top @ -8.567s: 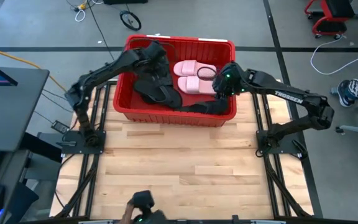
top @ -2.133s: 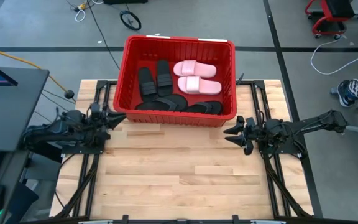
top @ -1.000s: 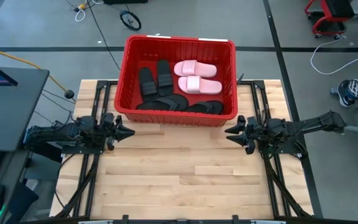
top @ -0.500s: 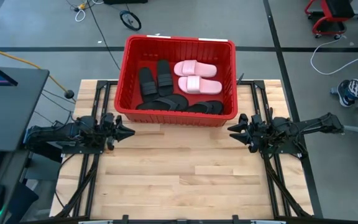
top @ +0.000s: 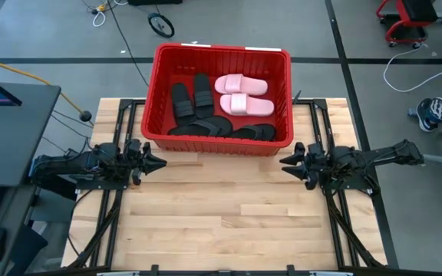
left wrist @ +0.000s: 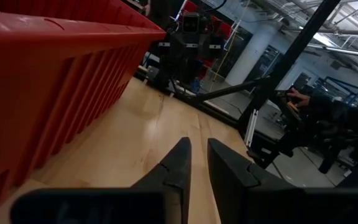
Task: Pick and place slides into bin
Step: Return to Home Position
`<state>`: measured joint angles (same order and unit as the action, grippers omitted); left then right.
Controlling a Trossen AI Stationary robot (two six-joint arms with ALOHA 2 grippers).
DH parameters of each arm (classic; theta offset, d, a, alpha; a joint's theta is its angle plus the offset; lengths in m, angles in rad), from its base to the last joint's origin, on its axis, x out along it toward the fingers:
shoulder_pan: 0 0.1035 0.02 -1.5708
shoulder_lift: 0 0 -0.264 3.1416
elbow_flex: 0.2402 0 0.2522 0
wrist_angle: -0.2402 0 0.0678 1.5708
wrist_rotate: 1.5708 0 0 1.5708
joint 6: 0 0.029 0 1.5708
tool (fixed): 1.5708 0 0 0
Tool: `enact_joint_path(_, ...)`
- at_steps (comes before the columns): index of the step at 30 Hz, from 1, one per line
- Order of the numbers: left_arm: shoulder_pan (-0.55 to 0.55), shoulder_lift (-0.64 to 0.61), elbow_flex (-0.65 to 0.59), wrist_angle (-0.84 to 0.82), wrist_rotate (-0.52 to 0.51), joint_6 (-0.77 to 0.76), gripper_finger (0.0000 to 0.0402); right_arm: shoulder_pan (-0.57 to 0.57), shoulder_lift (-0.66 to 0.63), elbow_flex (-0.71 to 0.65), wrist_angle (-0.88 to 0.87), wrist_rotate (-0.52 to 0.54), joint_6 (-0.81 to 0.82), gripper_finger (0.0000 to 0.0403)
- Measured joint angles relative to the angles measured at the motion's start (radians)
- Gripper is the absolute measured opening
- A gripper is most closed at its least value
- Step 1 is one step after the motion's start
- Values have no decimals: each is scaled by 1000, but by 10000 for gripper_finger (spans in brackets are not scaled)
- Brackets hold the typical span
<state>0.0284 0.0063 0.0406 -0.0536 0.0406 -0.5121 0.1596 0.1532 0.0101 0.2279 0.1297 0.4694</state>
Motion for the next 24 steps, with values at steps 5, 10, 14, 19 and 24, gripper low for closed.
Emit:
enact_joint_path(5,0,0,0,0,0,0,51,0,-1,0,-75,0,0,180)
enact_joint_path(10,0,0,0,0,0,0,57,0,-25,0,-107,0,0,180)
enact_joint_path(14,0,0,0,-1,0,0,63,0,-28,0,-110,0,0,180)
enact_joint_path(19,0,0,-1,-1,0,0,60,0,-27,0,-110,0,0,180)
enact_joint_path(24,0,0,-1,-1,0,0,52,0,-27,0,-110,0,0,180)
